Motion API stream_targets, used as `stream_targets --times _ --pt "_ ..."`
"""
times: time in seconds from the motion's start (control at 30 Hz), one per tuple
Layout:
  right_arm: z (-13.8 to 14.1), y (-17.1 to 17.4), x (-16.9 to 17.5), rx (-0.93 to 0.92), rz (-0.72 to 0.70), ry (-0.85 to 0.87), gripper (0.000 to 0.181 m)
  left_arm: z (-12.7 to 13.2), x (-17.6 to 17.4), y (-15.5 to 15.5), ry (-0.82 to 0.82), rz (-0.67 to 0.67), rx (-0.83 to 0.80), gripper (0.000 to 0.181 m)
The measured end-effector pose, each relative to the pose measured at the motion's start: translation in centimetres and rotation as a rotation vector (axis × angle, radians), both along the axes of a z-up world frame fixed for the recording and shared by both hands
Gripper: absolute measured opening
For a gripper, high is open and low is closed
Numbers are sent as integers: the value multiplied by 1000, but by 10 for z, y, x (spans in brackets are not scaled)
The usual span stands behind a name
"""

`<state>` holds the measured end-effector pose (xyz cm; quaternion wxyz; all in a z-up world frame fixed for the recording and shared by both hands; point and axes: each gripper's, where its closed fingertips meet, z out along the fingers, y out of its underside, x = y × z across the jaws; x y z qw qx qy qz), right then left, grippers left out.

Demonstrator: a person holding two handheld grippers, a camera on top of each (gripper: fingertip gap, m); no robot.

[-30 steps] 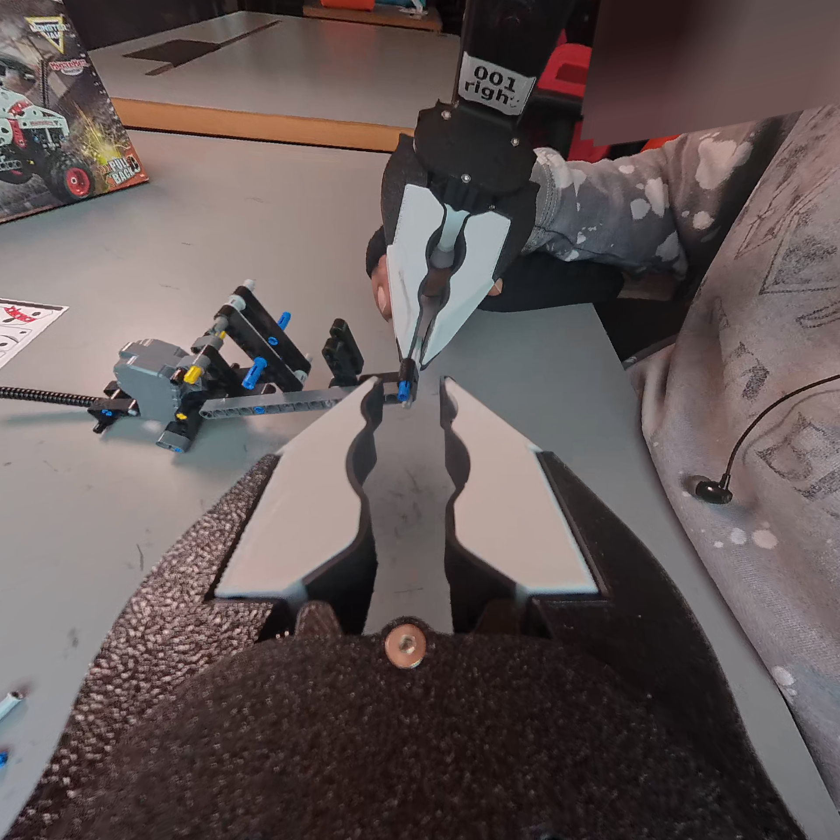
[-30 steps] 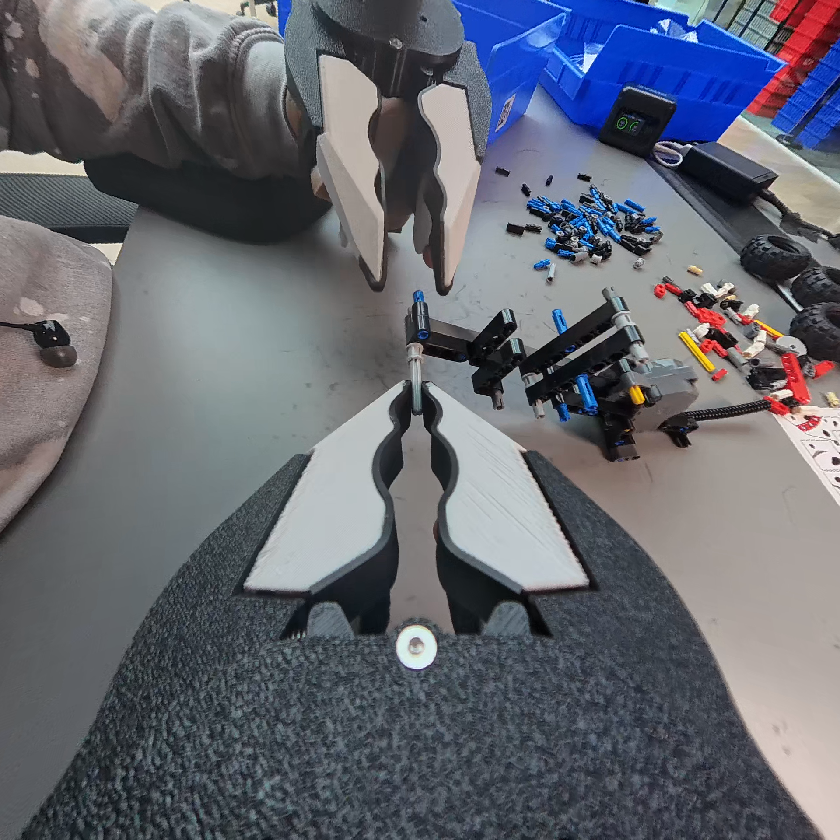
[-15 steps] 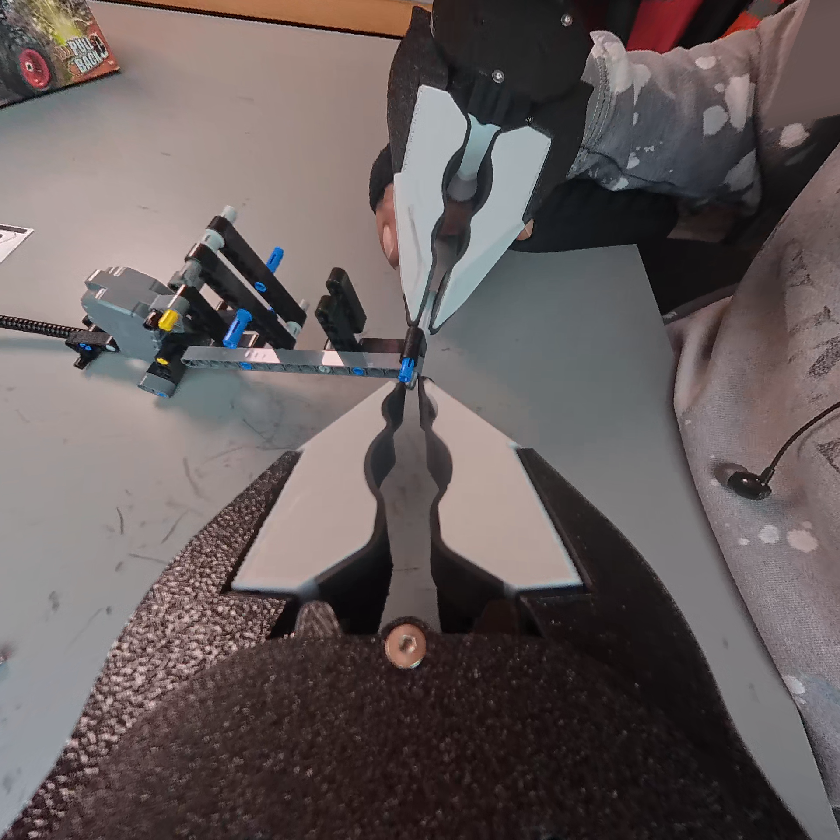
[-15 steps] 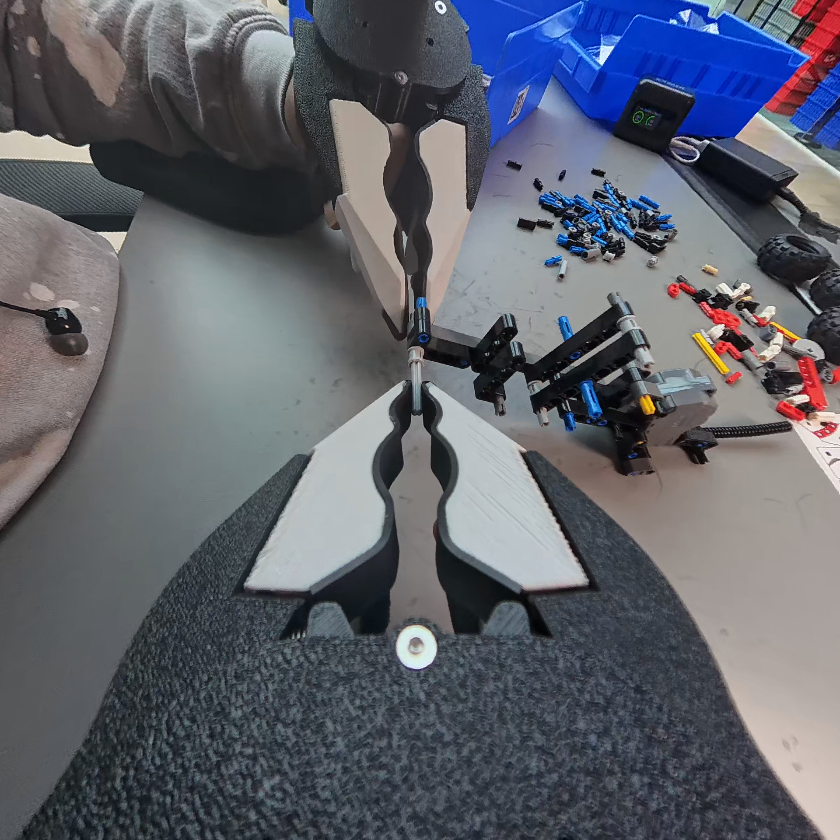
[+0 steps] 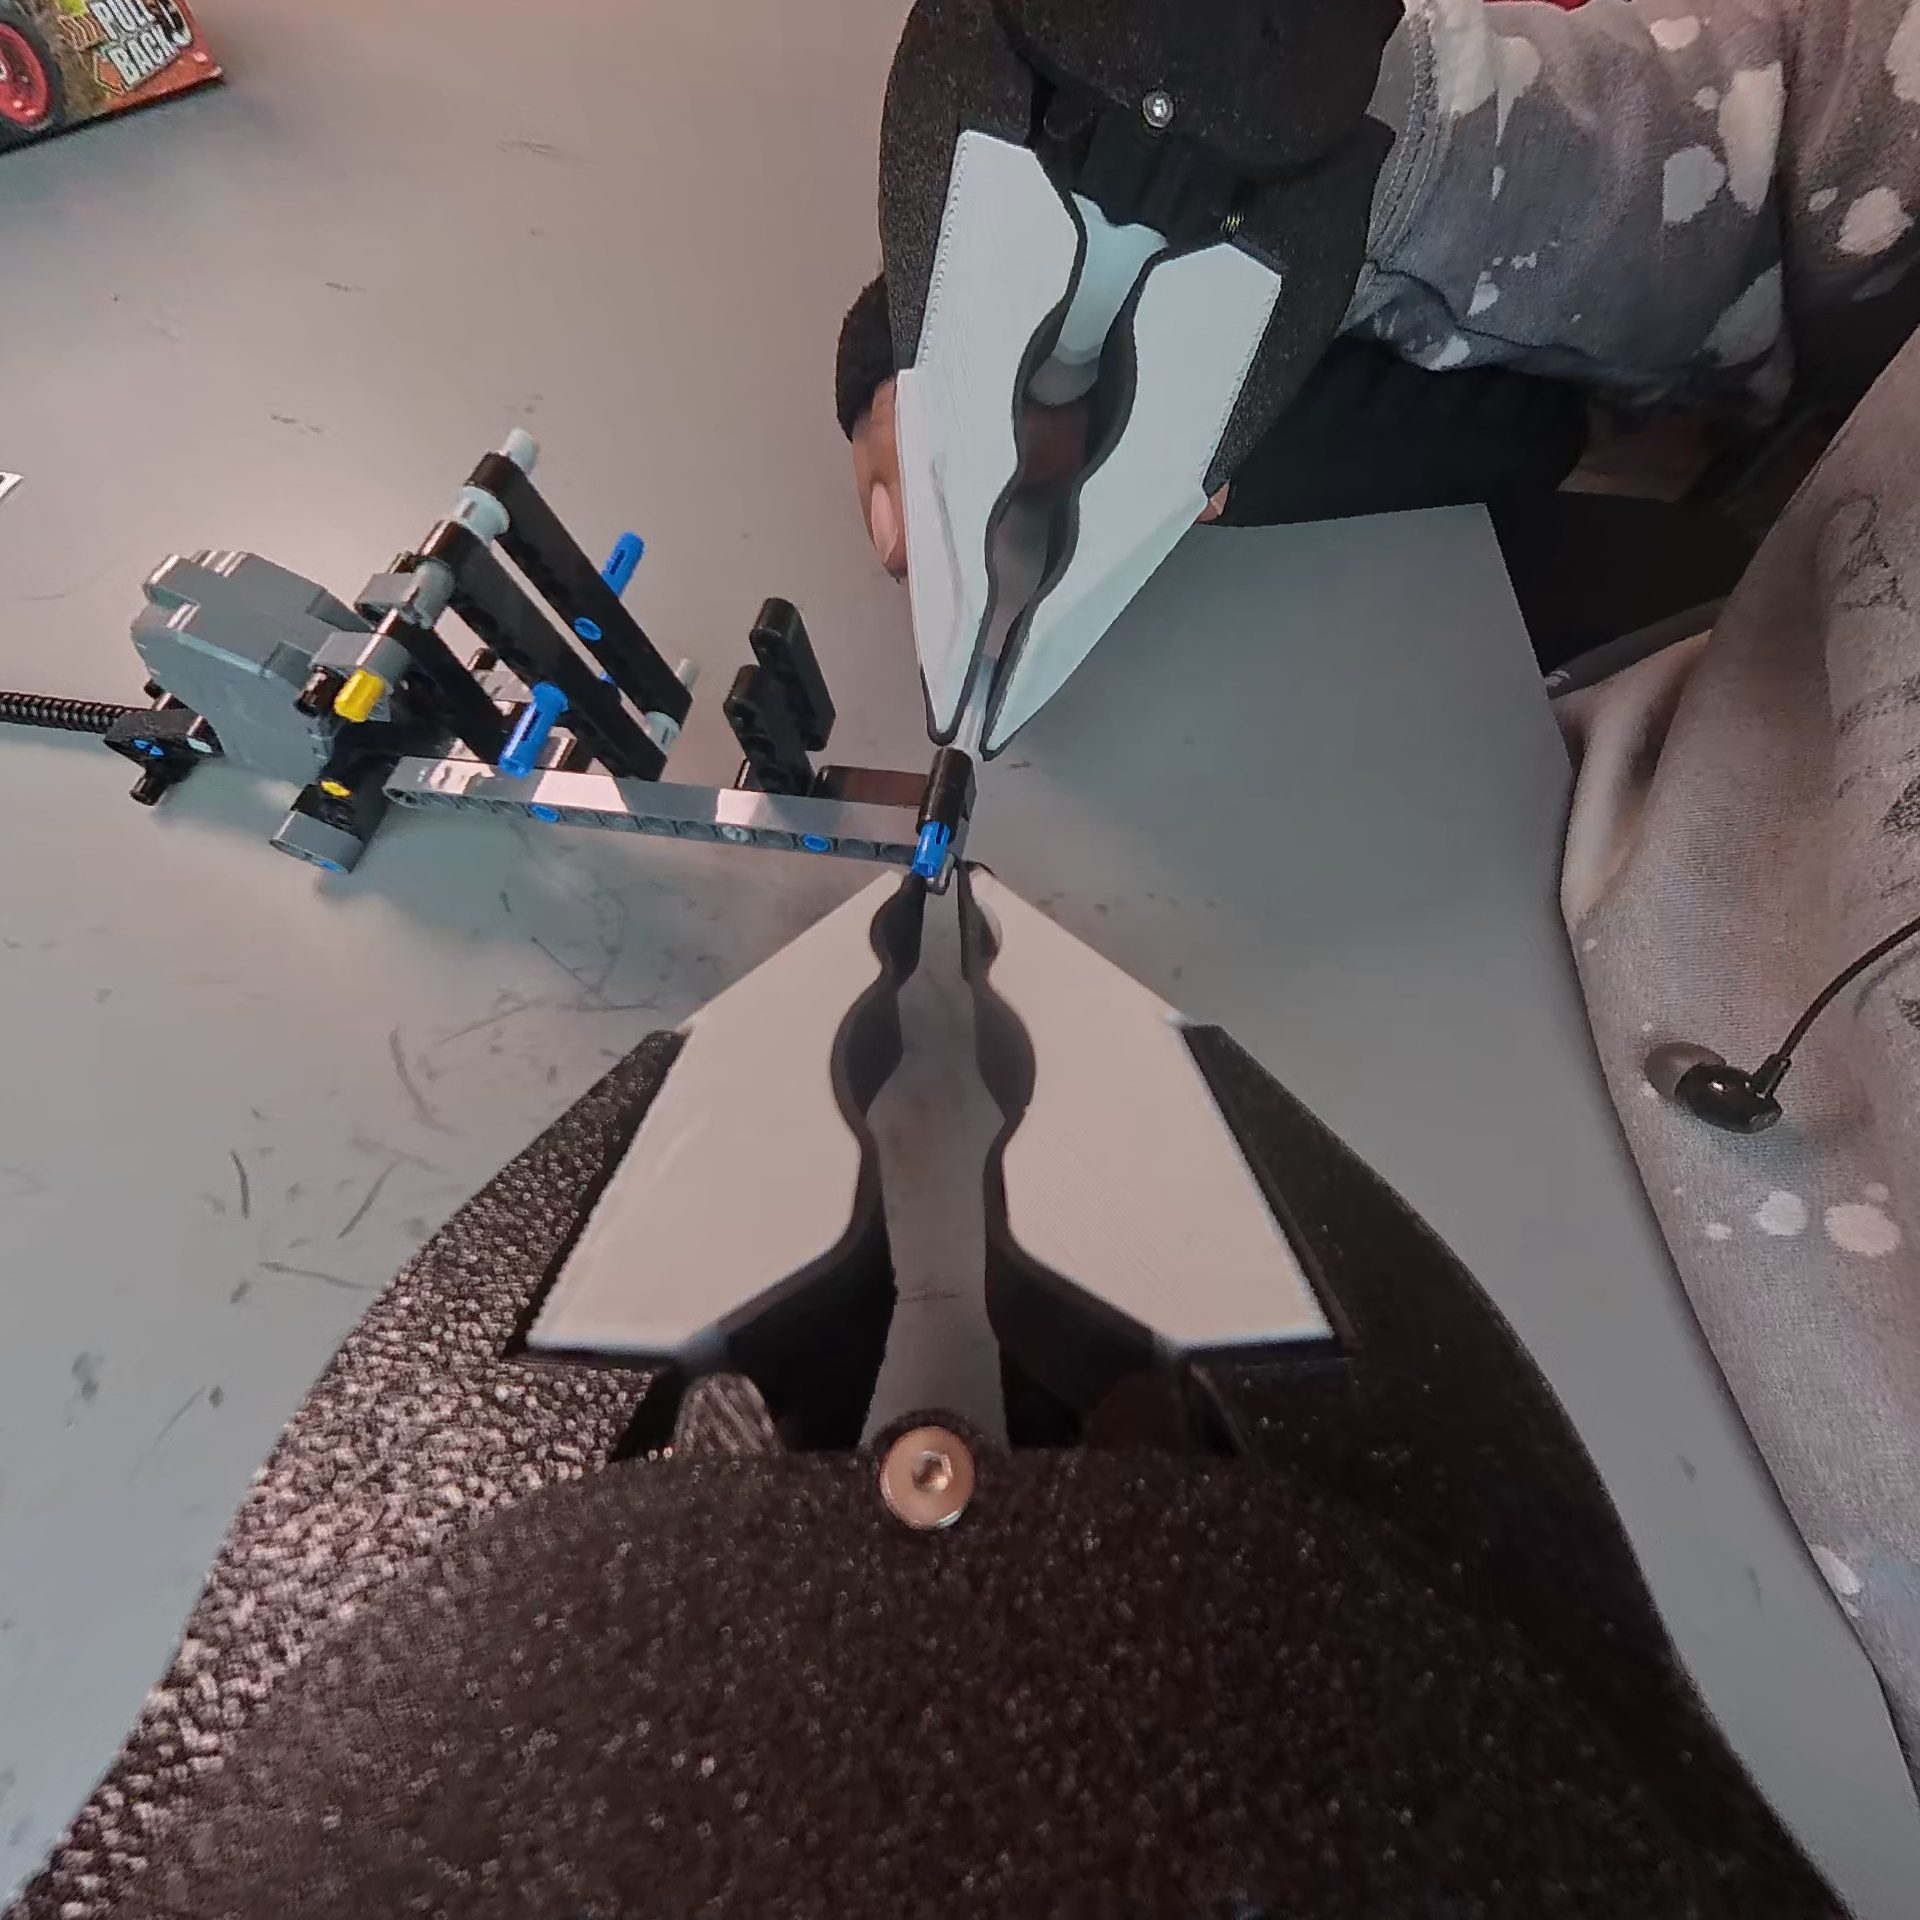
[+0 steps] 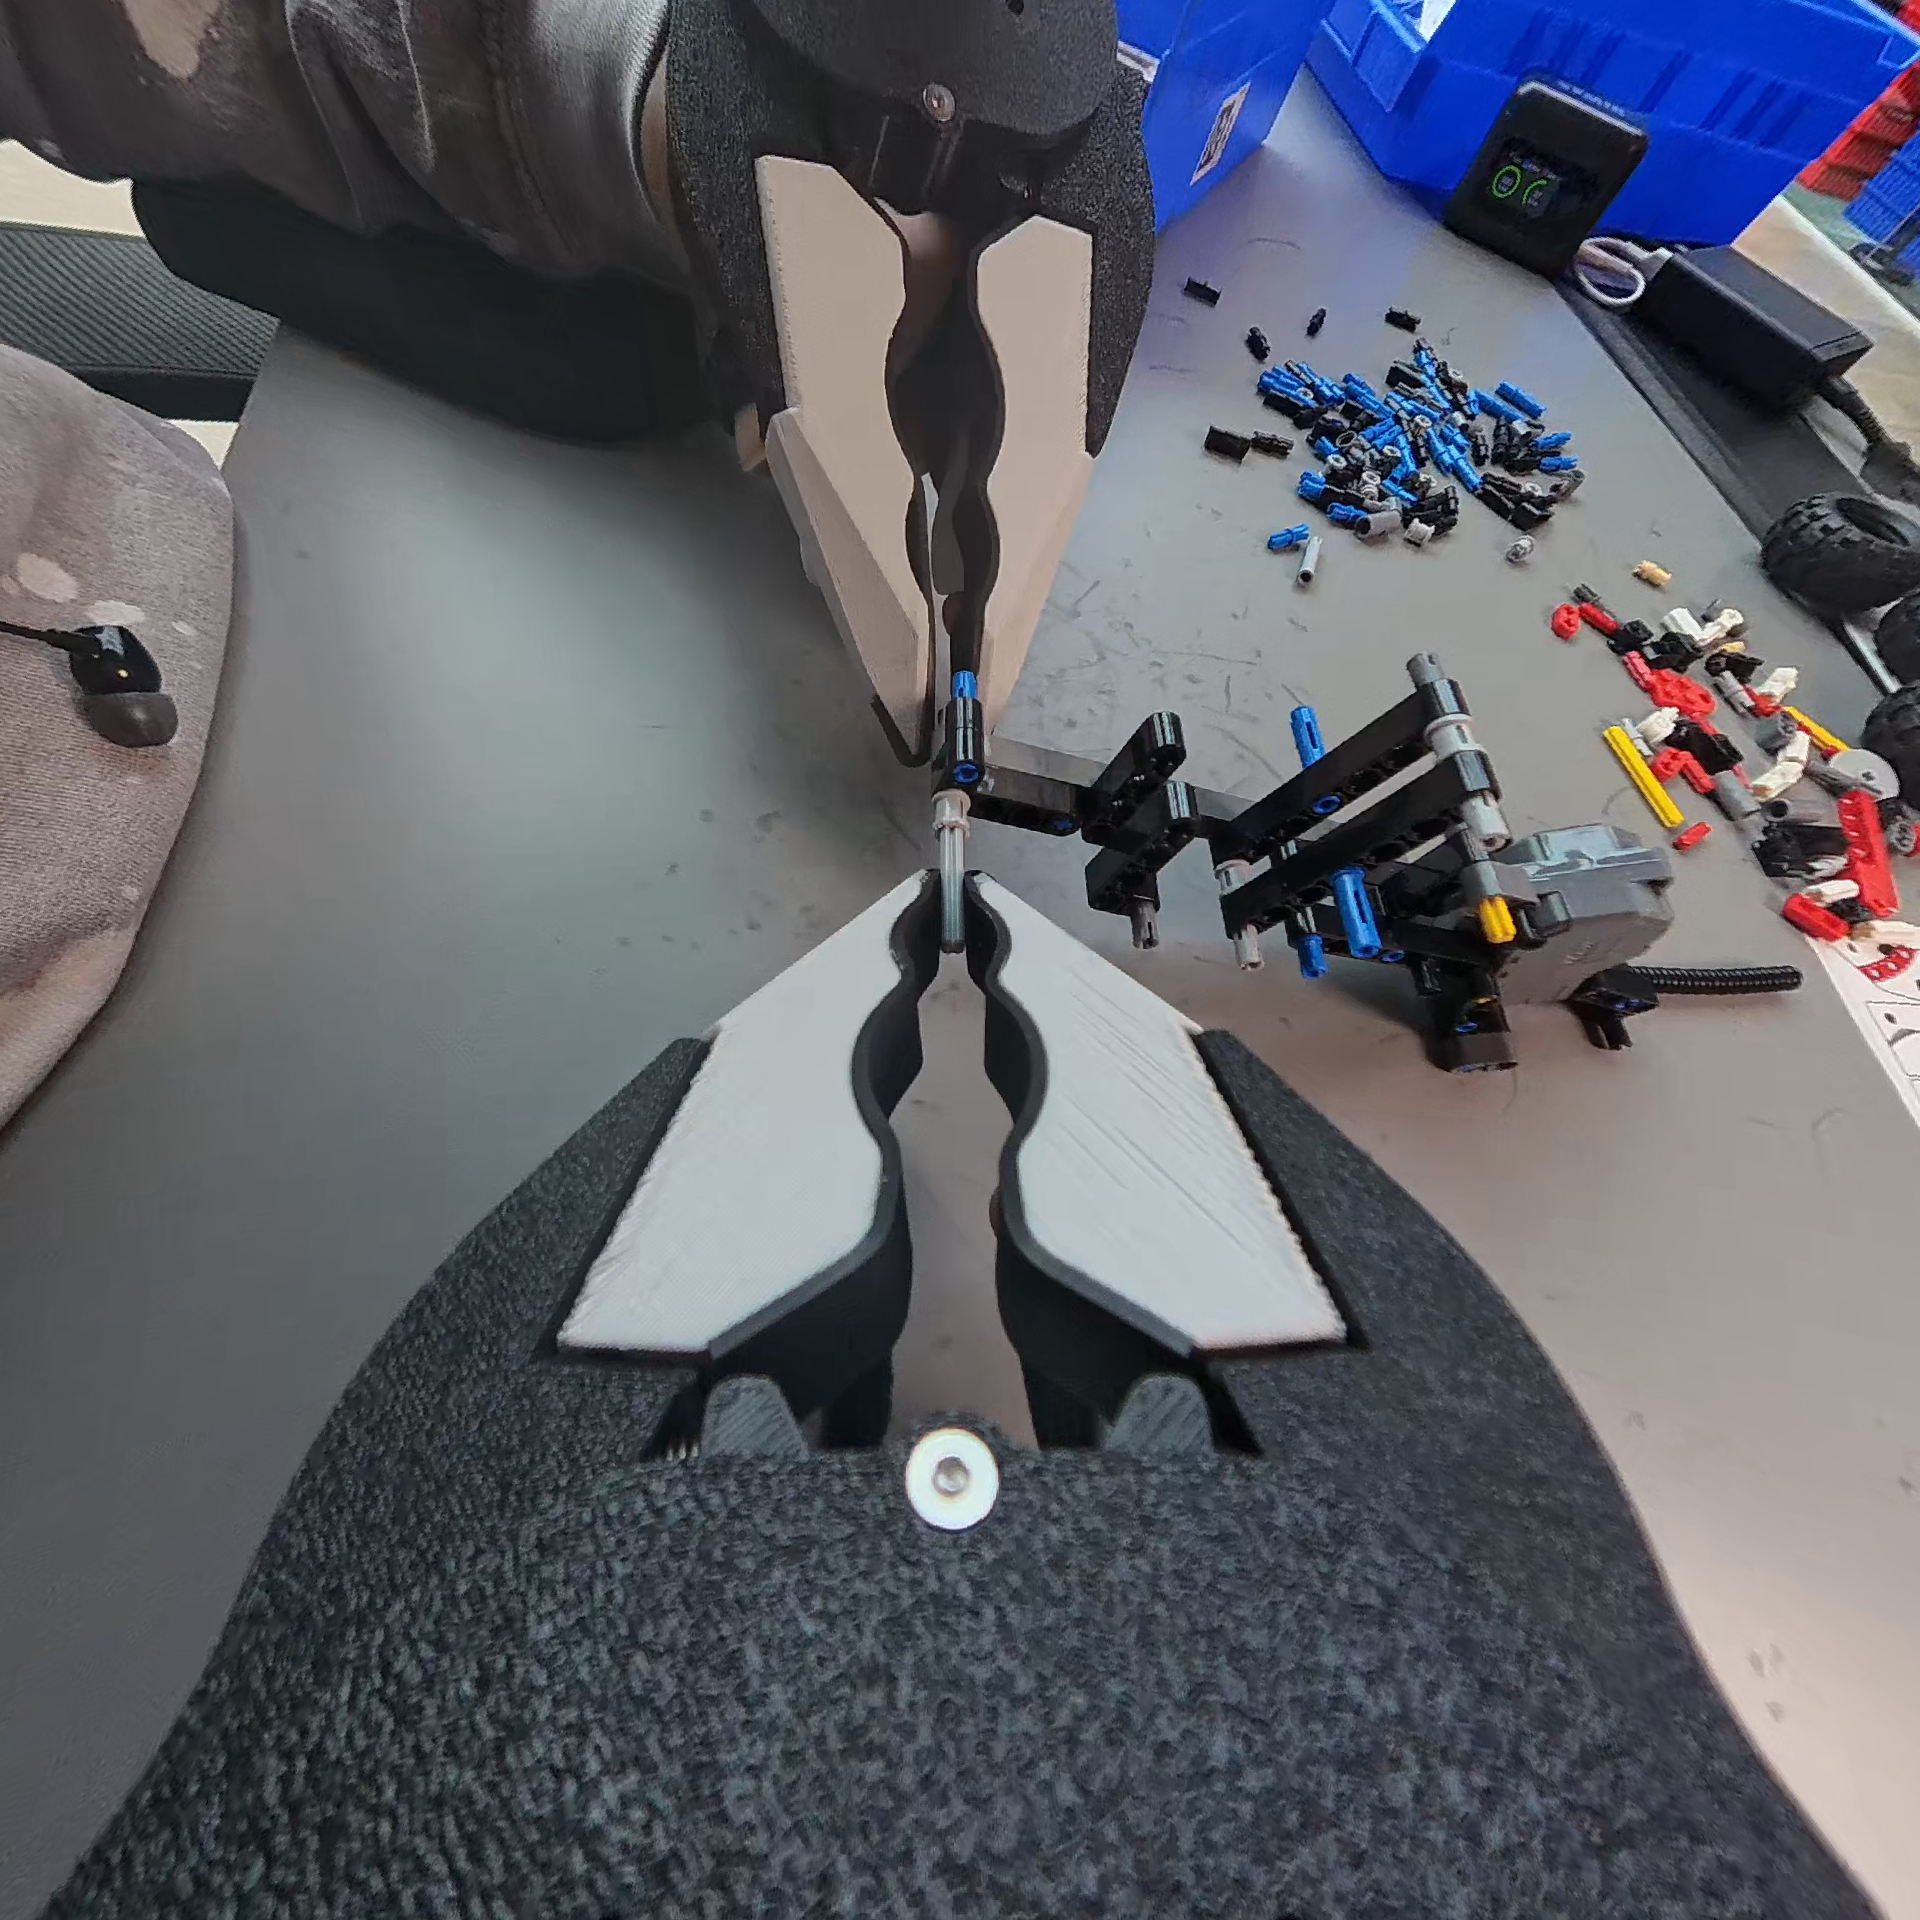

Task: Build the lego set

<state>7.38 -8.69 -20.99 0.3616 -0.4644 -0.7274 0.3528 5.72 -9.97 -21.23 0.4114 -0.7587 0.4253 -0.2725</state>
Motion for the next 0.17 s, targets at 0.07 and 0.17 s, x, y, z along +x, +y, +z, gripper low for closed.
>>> stream_targets --times 0.07,0.17 --pt "0 0 0 -5 -2 2 3 0 0 1 -6 1 2 9" --pt "0 -1 0 -6 3 -2 3 0 0 0 -7 0 -1 11"
